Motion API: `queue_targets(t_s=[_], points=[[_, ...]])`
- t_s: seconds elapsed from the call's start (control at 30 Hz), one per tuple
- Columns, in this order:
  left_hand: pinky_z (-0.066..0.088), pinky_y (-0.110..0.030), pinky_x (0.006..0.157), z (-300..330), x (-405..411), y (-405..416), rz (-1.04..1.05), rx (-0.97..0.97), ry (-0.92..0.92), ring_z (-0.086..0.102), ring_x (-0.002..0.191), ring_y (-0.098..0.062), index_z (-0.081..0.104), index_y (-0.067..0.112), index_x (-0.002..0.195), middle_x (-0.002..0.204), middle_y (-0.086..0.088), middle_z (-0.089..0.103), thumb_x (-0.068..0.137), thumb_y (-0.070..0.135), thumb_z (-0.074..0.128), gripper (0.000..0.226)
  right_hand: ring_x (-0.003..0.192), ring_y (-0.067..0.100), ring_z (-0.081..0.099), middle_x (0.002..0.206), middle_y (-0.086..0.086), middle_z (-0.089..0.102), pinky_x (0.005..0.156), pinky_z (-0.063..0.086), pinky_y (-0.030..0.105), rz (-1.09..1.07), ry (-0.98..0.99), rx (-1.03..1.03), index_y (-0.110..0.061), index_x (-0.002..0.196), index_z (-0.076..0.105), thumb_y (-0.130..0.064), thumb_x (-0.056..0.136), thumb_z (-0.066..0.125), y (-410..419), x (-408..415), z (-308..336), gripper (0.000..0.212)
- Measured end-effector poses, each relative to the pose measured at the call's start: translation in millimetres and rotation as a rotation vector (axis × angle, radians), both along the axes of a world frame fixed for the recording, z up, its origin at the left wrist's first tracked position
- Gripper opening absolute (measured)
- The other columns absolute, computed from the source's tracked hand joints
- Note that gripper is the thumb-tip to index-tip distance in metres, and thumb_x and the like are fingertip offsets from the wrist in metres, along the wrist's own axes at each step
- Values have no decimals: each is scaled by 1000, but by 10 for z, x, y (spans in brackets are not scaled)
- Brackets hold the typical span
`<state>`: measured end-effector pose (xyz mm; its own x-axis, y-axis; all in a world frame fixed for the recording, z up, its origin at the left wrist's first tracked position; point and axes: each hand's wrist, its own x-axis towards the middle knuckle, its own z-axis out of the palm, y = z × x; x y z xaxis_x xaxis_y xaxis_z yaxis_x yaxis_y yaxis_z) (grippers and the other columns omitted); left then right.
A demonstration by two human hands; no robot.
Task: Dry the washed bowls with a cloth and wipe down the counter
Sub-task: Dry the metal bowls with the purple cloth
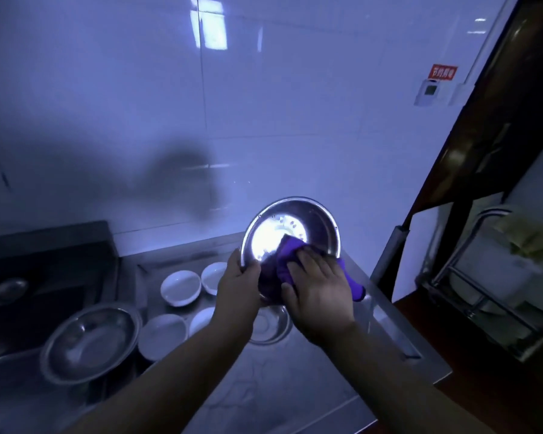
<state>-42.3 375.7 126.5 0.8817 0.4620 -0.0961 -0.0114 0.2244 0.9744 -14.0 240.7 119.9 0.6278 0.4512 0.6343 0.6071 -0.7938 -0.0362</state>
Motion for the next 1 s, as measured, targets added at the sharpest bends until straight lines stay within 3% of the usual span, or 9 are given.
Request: queue_targets(t_s=[0.07,0.23,0.37,0.53,0.6,0.7,0.83,0.9,1.0], points=[[54,-31,53,13,-61,40,6,-39,34,67,73,-19,59,31,91,86,-4,68,92,15,49,19,108,30,60,114,11,65,92,44,38,48,87,22,-14,114,66,-32,80,50,157,-188,-54,42],[52,-34,83,77,-180,165,17,55,63,65,88,-14,61,42,90,91,11,68,93,22,45,26,118,24,55,127,6,60,90,41,38,130,122,17,-20,134,53,-33,77,59,433,-443,-131,59],[59,-41,68,126,-324,333,-42,152,55,70,71,-17,67,50,82,74,10,72,93,17,49,39,104,25,60,115,5,63,75,42,35,271,-51,-190,-17,123,60,-27,79,55,264,-293,-118,45],[55,-55,77,250,-430,555,-170,338,16,68,87,-27,62,57,88,80,11,72,62,36,52,35,106,33,60,113,11,66,89,47,41,393,-291,-468,-12,110,66,-15,81,58,-51,63,34,31],[55,-56,78,295,-419,582,-153,357,6,68,86,-26,63,55,88,75,13,70,55,40,51,39,108,34,59,113,11,66,93,45,43,319,-309,-435,-12,110,67,-15,81,61,-5,64,75,30],[54,-58,75,308,-408,537,-102,404,-8,67,87,-31,58,56,94,80,9,70,66,29,44,41,107,33,61,114,11,66,91,46,43,173,-182,-245,-12,110,69,-20,66,71,236,-148,-29,45],[55,-54,75,283,-445,458,-72,449,1,66,84,-30,49,66,97,88,3,70,72,32,39,44,111,27,58,121,6,63,86,47,37,142,13,30,-18,125,60,-21,73,67,649,-466,-191,53],[55,-54,75,303,-465,517,-94,477,18,66,82,-27,49,67,95,87,7,69,71,29,38,46,112,26,58,124,4,62,85,47,36,188,0,19,-19,130,56,-21,76,64,657,-456,-216,54],[58,-47,67,364,-505,715,-171,596,103,65,68,-20,52,66,90,70,14,68,63,22,39,53,109,26,61,122,6,64,81,51,37,361,-159,-220,-16,123,62,-18,83,57,411,-267,-216,40]])
